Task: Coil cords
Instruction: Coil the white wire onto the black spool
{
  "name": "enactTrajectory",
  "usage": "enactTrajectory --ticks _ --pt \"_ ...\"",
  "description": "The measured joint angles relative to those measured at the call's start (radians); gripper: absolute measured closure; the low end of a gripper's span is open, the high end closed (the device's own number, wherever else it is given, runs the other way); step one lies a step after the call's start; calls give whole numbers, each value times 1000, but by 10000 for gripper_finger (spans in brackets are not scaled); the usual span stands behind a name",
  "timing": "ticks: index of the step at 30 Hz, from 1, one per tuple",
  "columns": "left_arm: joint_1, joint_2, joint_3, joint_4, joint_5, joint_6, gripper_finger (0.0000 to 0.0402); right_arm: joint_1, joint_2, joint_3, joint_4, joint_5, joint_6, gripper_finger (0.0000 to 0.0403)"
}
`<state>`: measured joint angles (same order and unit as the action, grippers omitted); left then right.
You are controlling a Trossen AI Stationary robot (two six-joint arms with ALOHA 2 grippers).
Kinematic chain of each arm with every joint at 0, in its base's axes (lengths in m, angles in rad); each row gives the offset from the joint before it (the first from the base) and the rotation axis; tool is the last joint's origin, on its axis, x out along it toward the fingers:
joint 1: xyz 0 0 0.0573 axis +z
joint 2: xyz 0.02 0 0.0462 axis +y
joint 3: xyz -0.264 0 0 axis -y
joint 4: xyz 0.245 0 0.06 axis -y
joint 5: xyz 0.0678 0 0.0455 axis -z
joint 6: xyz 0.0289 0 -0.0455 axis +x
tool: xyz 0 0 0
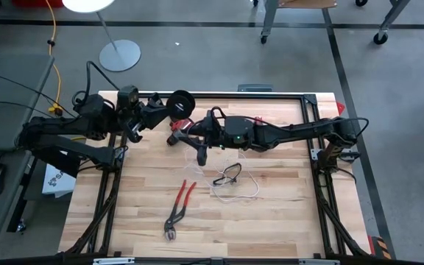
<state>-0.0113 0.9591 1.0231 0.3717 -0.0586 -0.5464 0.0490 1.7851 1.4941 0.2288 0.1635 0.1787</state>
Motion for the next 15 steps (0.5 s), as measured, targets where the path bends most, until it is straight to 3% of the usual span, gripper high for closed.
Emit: enactTrajectory --ticks 7,15 --pt "0 -4 0 1 -11 0 401 11 0 0 -7 -5 4 395" --pt "0 -4 0 7 -30 0 401 12 0 0 -7 -8 49 343"
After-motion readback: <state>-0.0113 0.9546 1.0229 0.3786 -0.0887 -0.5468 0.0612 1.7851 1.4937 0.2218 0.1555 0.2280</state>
